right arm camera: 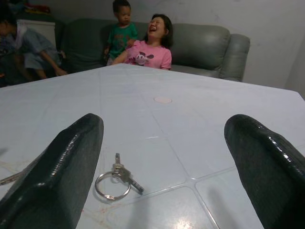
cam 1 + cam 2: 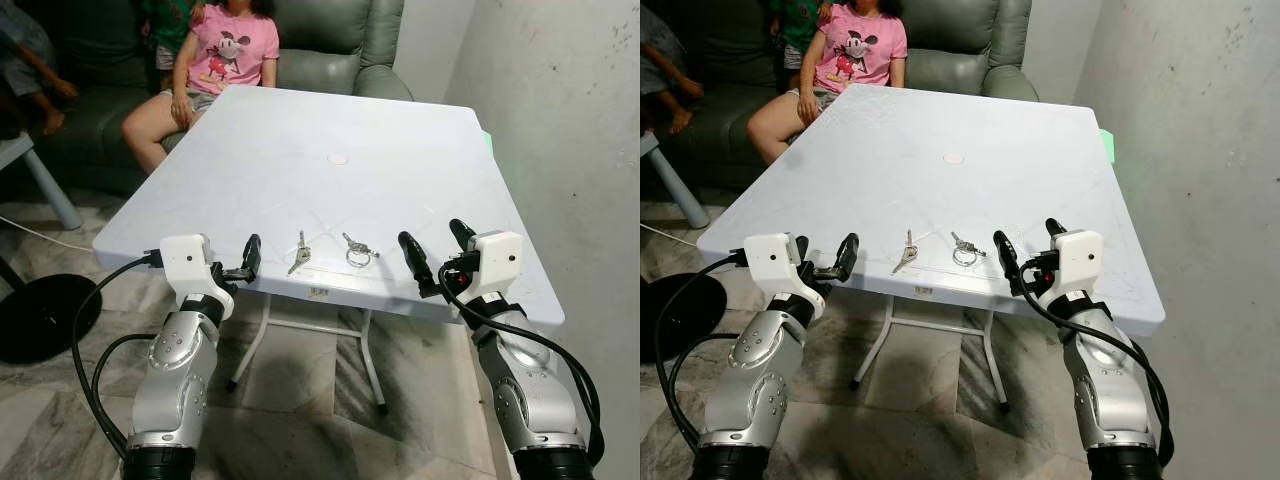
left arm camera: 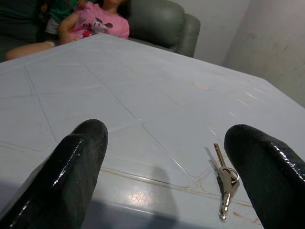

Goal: Hang keys on a hook

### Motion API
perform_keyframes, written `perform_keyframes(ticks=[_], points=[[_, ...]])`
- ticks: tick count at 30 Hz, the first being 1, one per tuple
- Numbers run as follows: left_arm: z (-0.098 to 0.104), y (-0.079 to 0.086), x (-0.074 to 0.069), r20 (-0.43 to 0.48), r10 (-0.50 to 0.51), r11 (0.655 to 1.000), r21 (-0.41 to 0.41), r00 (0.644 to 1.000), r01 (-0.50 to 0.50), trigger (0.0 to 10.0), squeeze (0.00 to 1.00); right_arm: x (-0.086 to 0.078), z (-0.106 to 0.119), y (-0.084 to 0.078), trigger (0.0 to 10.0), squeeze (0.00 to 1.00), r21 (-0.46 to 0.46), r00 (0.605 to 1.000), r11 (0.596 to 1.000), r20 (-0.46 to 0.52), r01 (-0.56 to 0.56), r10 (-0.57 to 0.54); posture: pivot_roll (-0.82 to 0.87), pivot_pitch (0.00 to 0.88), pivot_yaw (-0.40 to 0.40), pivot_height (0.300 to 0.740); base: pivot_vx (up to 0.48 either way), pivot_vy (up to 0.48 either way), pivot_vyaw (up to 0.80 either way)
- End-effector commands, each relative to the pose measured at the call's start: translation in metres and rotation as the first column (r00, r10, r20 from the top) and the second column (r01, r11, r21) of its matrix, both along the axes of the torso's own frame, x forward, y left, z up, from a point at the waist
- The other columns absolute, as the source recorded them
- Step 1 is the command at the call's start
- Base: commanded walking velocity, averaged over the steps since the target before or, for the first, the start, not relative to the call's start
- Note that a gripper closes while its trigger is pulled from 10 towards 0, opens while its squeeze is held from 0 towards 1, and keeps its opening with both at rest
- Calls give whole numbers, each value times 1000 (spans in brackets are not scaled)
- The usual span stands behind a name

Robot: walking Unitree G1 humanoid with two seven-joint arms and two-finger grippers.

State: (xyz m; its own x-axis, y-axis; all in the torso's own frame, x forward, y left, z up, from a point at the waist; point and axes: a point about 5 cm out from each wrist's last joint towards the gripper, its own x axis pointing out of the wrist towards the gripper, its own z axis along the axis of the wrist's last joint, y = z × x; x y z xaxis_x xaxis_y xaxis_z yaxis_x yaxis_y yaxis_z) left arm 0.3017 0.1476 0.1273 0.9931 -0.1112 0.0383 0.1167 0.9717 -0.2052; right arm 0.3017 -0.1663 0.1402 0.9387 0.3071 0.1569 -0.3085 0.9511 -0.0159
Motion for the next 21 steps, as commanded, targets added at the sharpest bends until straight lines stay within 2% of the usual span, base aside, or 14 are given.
perform_keyframes(ticks=[1, 3, 4, 6, 7, 14, 16, 21], points=[[3, 1, 1, 17, 8, 1000, 13, 1000, -9, 10000, 0, 0, 2, 2, 10000, 1000, -14, 1000, 1000, 4, -16, 16, 51, 42, -53, 732, 0, 0, 0], [3, 1, 1, 17, 5, 1000, 14, 1000, -5, 10000, 0, 0, 1, 2, 10000, 1000, -24, 1000, 1000, -7, -15, 15, 51, 41, -52, 732, 0, 0, 0], [2, 0, 1, 10, 0, 1000, 15, 1000, 0, 10000, 0, 1, 1, 2, 10000, 937, -37, 1000, 999, -23, -11, 10, 51, 41, -52, 732, 0, 0, 0], [1, -1, 1, 2, -1, 1000, 15, 1000, 1, 10000, 0, 2, 1, 2, 10000, 937, -44, 999, 999, -35, -9, 8, 51, 41, -52, 732, 0, 0, 0], [1, -2, 0, 2, -11, 1000, 11, 1000, 11, 10000, 0, 4, 1, 2, 10000, 0, -38, 998, 999, -54, -14, 12, 49, 37, -50, 732, 0, 0, 0], [-1, -12, 0, -15, -55, 998, 13, 998, 55, 10000, 0, 12, 8, 6, 10000, 0, -116, 998, 993, -58, 6, -13, 48, 23, -50, 732, 0, 0, 0], [-3, -16, 0, -26, -62, 998, 11, 998, 63, 10000, 0, 19, 15, 15, 10000, 0, -173, 999, 985, -40, -13, 6, 48, 23, -50, 732, 0, 0, 0], [-4, -18, 0, -32, -69, 998, -1, 997, 69, 10000, 0, 27, 19, 24, 10000, 0, -169, 996, 984, -66, -63, 53, 45, 21, -51, 732, 0, 0, 0]])
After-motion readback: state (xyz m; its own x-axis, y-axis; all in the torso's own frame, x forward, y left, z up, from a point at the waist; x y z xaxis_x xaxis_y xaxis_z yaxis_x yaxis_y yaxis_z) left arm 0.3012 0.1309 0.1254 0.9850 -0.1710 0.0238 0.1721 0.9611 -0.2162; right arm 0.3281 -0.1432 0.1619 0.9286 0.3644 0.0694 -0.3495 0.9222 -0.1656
